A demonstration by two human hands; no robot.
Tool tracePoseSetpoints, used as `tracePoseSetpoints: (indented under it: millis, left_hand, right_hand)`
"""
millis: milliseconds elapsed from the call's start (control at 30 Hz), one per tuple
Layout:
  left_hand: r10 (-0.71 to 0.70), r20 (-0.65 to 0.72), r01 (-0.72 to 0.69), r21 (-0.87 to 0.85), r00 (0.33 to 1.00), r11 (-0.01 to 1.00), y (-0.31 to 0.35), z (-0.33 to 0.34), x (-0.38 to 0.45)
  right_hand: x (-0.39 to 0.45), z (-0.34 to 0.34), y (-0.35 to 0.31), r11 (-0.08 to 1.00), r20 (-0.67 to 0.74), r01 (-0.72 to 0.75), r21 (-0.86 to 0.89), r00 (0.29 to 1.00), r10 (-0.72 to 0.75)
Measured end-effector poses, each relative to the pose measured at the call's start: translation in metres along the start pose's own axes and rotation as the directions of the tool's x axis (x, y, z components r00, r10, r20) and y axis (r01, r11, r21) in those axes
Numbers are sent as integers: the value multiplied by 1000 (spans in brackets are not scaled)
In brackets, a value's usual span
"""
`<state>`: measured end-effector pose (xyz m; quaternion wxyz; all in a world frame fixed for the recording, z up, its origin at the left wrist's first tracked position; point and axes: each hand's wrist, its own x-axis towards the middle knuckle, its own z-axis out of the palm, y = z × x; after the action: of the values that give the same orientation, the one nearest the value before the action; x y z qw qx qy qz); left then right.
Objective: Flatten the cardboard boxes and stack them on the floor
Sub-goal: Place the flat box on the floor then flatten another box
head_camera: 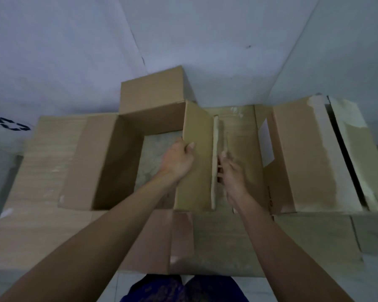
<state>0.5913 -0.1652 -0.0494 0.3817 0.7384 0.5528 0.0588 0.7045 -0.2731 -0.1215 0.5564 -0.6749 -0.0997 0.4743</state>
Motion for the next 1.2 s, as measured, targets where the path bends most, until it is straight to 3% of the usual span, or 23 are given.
tracePoseSetpoints:
  millis: [100,300,467,633,800,967,1067,1200]
  left_hand:
    - [45,-96,-47,-26,994,999,-2,-36,-3]
    - [65,-221,-106,-180,973,978,-17,-100,-16]
    - [60,-288,-129,-226,956,966,-45,-164,-19]
    - [44,-391,-182,-323,920,929,-65,-245,-30]
    - [24,-329,-154,-375,944,914,-117,-292,-46]
    - [-25,-217,-69,-415,976,907,-207,-265,-69]
    - [-81,-113,22,-445,990,895,-256,-241,-85]
    - [-89,-45,56,-482,995,874,-283,-235,-93]
  right_hand:
    - [-7,15,-14,983,161,-71,169,986,43]
    - [-36,66,-40,966,410,-187,179,907,99]
    - [-64,120,-70,996,415,-12,83,910,-24]
    - [-107,183,-108,952,439,180,246,855,-275]
    - [-150,240,-110,944,433,257,205,842,-323]
    - [-183,270,-60,964,366,263,38,894,-258]
    - [-197,282,-19,973,316,207,-101,934,-166]
    - [-206,288,21,989,293,129,-74,951,-102]
